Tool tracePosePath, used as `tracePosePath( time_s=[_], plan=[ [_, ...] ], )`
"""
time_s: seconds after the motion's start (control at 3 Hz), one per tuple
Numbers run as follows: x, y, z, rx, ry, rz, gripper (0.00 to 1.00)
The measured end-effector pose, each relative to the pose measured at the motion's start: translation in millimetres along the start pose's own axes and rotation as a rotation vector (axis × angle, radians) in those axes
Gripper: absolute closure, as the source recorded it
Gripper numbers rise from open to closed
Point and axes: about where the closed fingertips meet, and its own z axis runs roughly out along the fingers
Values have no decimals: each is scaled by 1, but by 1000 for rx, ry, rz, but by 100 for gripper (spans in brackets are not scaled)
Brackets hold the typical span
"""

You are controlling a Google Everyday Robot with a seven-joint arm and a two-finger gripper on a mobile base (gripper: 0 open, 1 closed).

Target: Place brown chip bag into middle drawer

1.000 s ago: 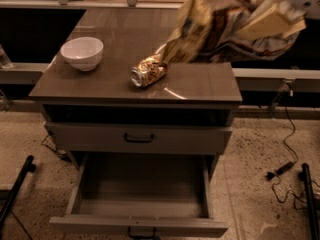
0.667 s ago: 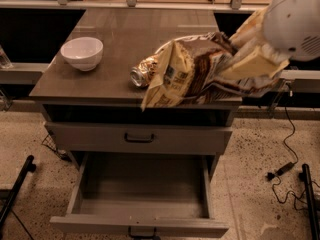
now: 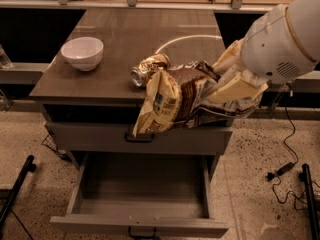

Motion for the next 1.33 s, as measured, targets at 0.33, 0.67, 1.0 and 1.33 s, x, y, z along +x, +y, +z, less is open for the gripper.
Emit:
tracePosePath(
  time_s=[0.33,0.67,1.0,1.33],
  plan=[
    [-2,34,39,-70,-51,44,100],
    [13,63,96,-80,-51,127,100],
    [37,102,180,-115,13,219,100],
    [59,117,221,-117,77,275,100]
  ],
)
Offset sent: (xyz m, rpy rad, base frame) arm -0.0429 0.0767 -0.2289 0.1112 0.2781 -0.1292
